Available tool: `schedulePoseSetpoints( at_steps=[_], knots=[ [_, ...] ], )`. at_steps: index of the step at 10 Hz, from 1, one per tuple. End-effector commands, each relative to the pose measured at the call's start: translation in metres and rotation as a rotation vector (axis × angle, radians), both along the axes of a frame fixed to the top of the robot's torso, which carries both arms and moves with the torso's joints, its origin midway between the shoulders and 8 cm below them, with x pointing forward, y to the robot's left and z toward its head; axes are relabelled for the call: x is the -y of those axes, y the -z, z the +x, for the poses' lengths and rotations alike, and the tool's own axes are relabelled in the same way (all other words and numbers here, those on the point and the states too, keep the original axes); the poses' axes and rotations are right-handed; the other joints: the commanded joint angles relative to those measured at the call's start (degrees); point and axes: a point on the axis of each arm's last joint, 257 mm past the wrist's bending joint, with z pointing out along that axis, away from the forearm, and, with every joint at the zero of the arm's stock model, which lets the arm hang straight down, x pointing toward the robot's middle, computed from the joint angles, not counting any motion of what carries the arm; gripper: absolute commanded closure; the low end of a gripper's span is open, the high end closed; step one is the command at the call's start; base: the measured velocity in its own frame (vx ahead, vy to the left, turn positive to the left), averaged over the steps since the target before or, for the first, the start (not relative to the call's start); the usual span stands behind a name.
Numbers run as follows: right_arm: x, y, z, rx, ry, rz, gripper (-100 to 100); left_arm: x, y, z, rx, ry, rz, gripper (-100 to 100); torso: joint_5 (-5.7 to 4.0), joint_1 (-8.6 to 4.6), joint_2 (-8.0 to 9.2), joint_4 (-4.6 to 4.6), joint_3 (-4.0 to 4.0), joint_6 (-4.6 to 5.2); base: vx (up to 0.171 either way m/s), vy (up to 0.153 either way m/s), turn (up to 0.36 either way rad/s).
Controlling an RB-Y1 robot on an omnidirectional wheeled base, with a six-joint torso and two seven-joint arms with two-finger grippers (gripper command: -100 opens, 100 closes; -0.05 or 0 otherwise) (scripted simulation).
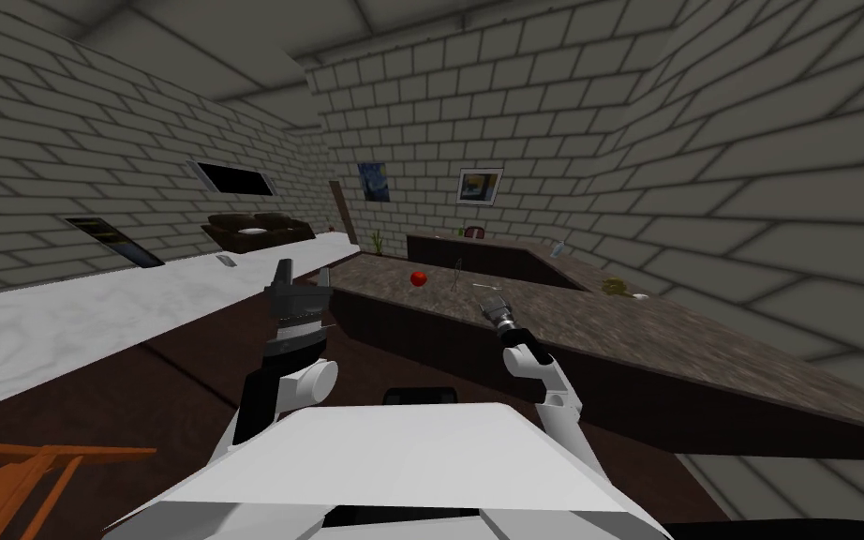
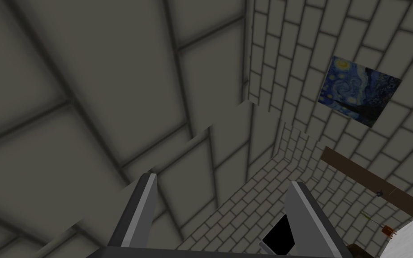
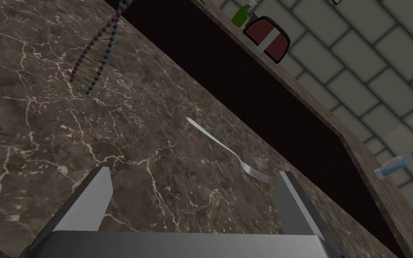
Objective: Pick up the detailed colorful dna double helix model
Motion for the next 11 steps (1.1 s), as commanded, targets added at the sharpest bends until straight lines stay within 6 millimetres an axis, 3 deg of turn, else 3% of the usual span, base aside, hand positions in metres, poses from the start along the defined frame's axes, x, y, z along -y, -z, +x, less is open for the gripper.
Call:
schedulePoseSetpoints(
  at_steps=[1,11],
  knots=[
    [0.001,0.008,0.002,-0.031,0.004,0.047,-100,0.000,0.000,0.000,0.000,0.000,0.000,0,0.00,0.00,0.00,0.00,0.00,0.00,0.013,0.034,-0.027],
    [-0.004,0.028,0.034,-0.187,0.012,0.399,-100,0.000,0.000,0.000,0.000,0.000,0.000,0,-0.02,-0.12,-0.15,-0.03,-0.09,-0.02,0.037,0.016,0.011]
  ],
)
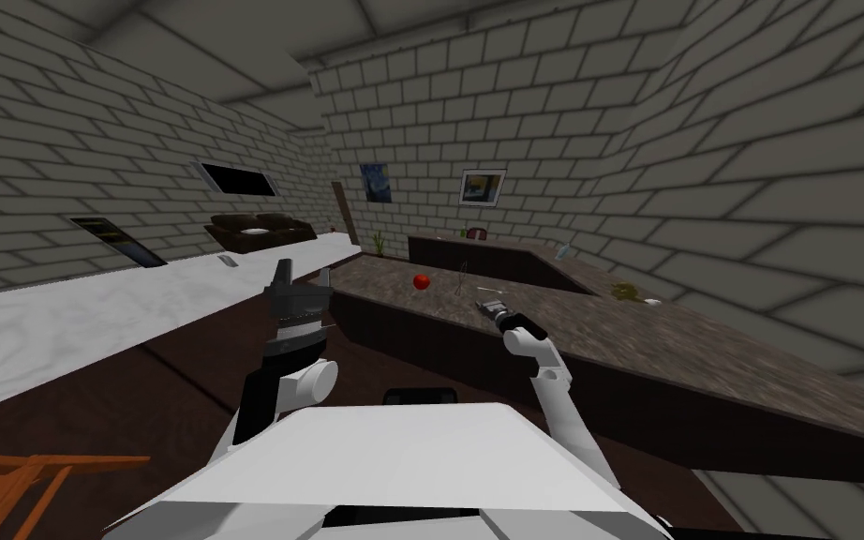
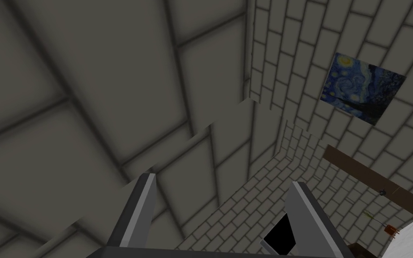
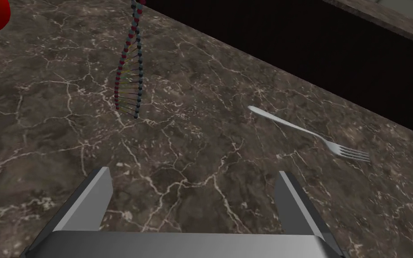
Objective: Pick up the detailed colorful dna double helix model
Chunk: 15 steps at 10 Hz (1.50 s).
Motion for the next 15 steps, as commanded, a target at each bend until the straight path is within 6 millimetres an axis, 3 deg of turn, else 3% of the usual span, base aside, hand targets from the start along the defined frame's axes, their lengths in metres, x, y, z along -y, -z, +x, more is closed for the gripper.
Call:
schedulePoseSetpoints(
  at_steps=[1,13,14,15],
  knots=[
    [-0.005,0.001,0.008,-0.029,-0.001,0.075,-100,0.000,0.000,0.000,0.000,0.000,0.000,0,0.00,0.00,0.00,0.00,0.00,0.00,0.076,0.004,0.072],
    [-0.038,-0.011,0.037,-0.158,-0.029,0.375,-100,0.000,0.000,0.000,0.000,0.000,0.000,0,0.00,0.03,-0.15,-0.04,-0.09,0.02,0.075,0.003,0.049],
    [-0.038,-0.011,0.037,-0.162,-0.029,0.380,0,0.000,0.000,0.000,0.000,0.000,0.000,0,0.00,0.04,0.06,-0.02,0.01,0.04,0.000,0.000,0.000],
    [-0.022,-0.021,0.052,-0.128,-0.007,0.372,-100,0.000,0.000,0.000,0.000,0.000,0.000,0,0.00,0.04,0.19,0.02,0.10,0.04,-0.084,-0.029,0.367]
  ],
)
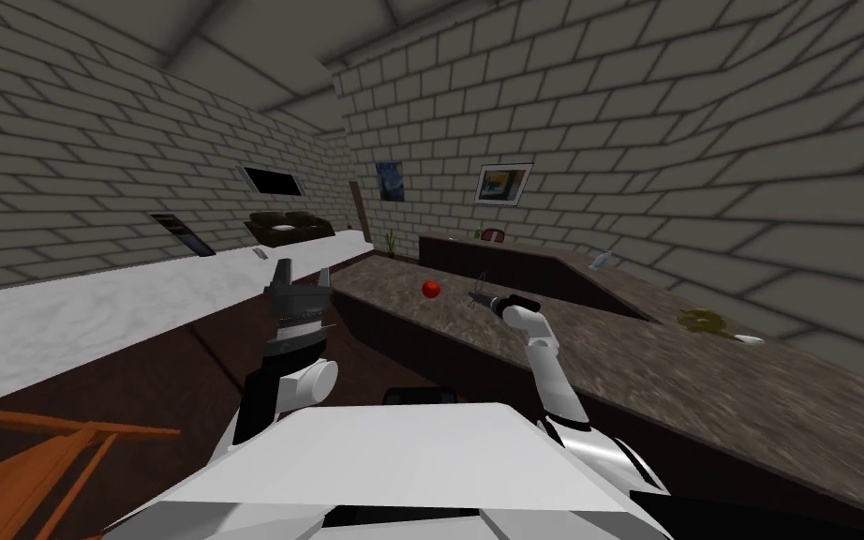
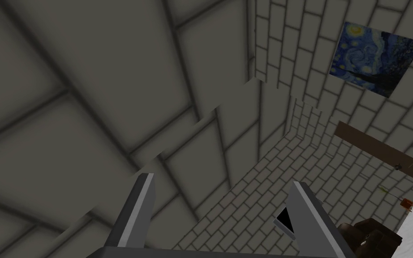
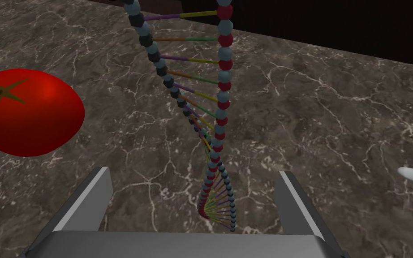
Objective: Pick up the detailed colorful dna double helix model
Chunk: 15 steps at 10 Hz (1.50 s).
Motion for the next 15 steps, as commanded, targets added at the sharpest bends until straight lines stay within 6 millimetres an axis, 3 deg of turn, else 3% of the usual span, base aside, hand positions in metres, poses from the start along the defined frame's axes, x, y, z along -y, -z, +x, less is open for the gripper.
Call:
schedulePoseSetpoints(
  at_steps=[1,2,3,5,6,7,8,9,10,11,14,15],
  knots=[
    [0.011,0.005,0.007,-0.007,0.023,0.002,-100,0.000,0.000,0.000,0.000,0.000,0.000,0,0.00,0.00,0.00,0.00,0.00,0.00,-0.096,-0.035,0.196],
    [0.013,0.010,0.006,-0.019,0.028,0.005,-100,0.000,0.000,0.000,0.000,0.000,0.000,0,-0.02,-0.04,0.10,0.03,0.07,0.09,-0.055,-0.022,-0.047],
    [0.029,-0.006,0.020,0.020,0.052,-0.006,-100,0.000,0.000,0.000,0.000,0.000,0.000,0,-0.02,-0.04,0.05,0.02,0.04,0.12,-0.102,-0.032,0.297],
    [0.037,0.015,0.018,-0.024,0.071,0.003,-100,0.000,0.000,0.000,0.000,0.000,0.000,0,-0.03,-0.07,0.16,0.05,0.11,0.09,-0.076,-0.027,0.107],
    [0.052,-0.006,0.032,0.024,0.094,-0.009,-100,0.000,0.000,0.000,0.000,0.000,0.000,0,-0.02,-0.02,0.05,0.02,0.05,0.12,-0.113,-0.010,0.305],
    [0.060,0.013,0.029,-0.016,0.111,0.000,-100,0.000,0.000,0.000,0.000,0.000,0.000,0,0.00,0.02,0.16,0.05,0.10,0.02,-0.113,-0.022,0.198],
    [0.062,0.019,0.028,-0.028,0.116,0.002,-100,0.000,0.000,0.000,0.000,0.000,0.000,0,-0.02,-0.03,0.20,0.05,0.13,0.12,-0.048,-0.012,-0.023],
    [0.080,0.003,0.041,0.008,0.147,-0.007,-100,0.000,0.000,0.000,0.000,0.000,0.000,0,-0.02,-0.03,0.06,0.03,0.05,0.13,-0.106,-0.020,0.265],
    [0.086,0.018,0.038,-0.022,0.160,-0.001,-100,0.000,0.000,0.000,0.000,0.000,0.000,0,-0.01,-0.03,0.15,0.05,0.10,0.04,-0.102,-0.030,0.233],
    [0.103,-0.005,0.051,0.027,0.186,-0.011,-100,0.000,0.000,0.000,0.000,0.000,0.000,0,-0.03,-0.06,0.16,0.05,0.11,0.10,-0.128,-0.021,0.277],
    [0.114,0.022,0.045,-0.030,0.213,0.000,-100,0.000,0.000,0.000,0.000,0.000,0.000,0,-0.02,-0.01,0.05,0.03,0.05,0.14,-0.055,-0.001,0.062],
    [0.130,-0.005,0.058,0.028,0.237,-0.011,-100,0.000,0.000,0.000,0.000,0.000,0.000,0,-0.02,0.00,-0.10,-0.01,-0.04,0.13,-0.093,0.005,0.300]
  ],
)
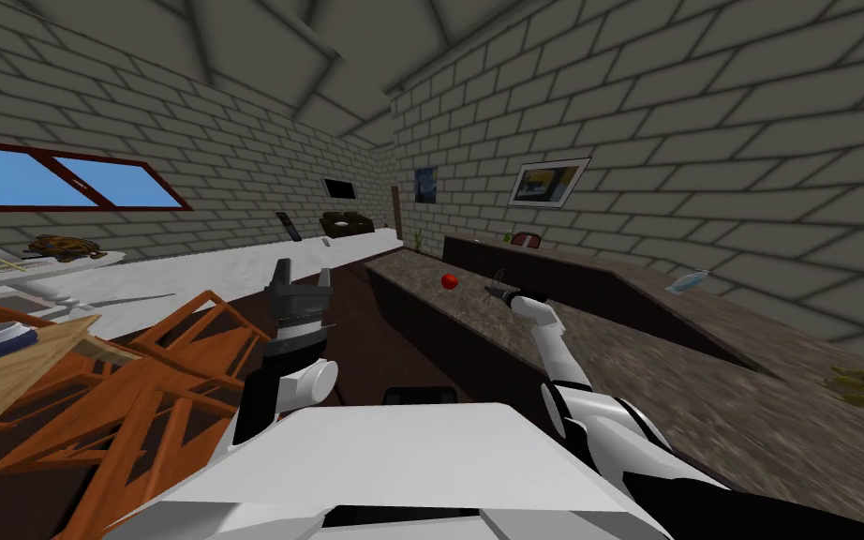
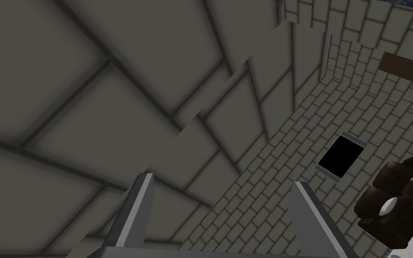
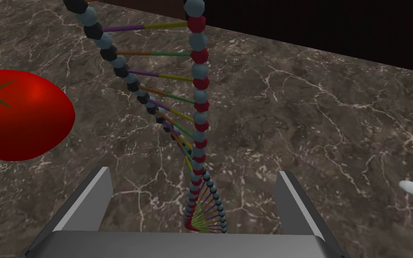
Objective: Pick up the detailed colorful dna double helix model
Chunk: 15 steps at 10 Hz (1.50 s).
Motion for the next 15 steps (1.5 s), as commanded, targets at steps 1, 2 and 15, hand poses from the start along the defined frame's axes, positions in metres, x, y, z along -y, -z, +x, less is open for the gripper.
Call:
schedulePoseSetpoints(
  at_steps=[1,2,15],
  knots=[
    [0.011,0.002,0.004,0.005,0.024,-0.001,-100,0.000,0.000,0.000,0.000,0.000,0.000,0,0.00,0.00,0.00,0.00,0.00,0.00,-0.100,-0.010,0.231],
    [0.016,0.014,0.001,-0.019,0.036,0.007,-100,0.000,0.000,0.000,0.000,0.000,0.000,0,-0.02,-0.04,0.05,0.01,0.04,0.06,-0.047,-0.015,0.003],
    [0.128,0.006,0.006,-0.004,0.257,0.016,-100,0.000,0.000,0.000,0.000,0.000,0.000,0,-0.03,-0.05,0.08,0.02,0.06,0.10,-0.077,0.003,0.151]
  ],
)
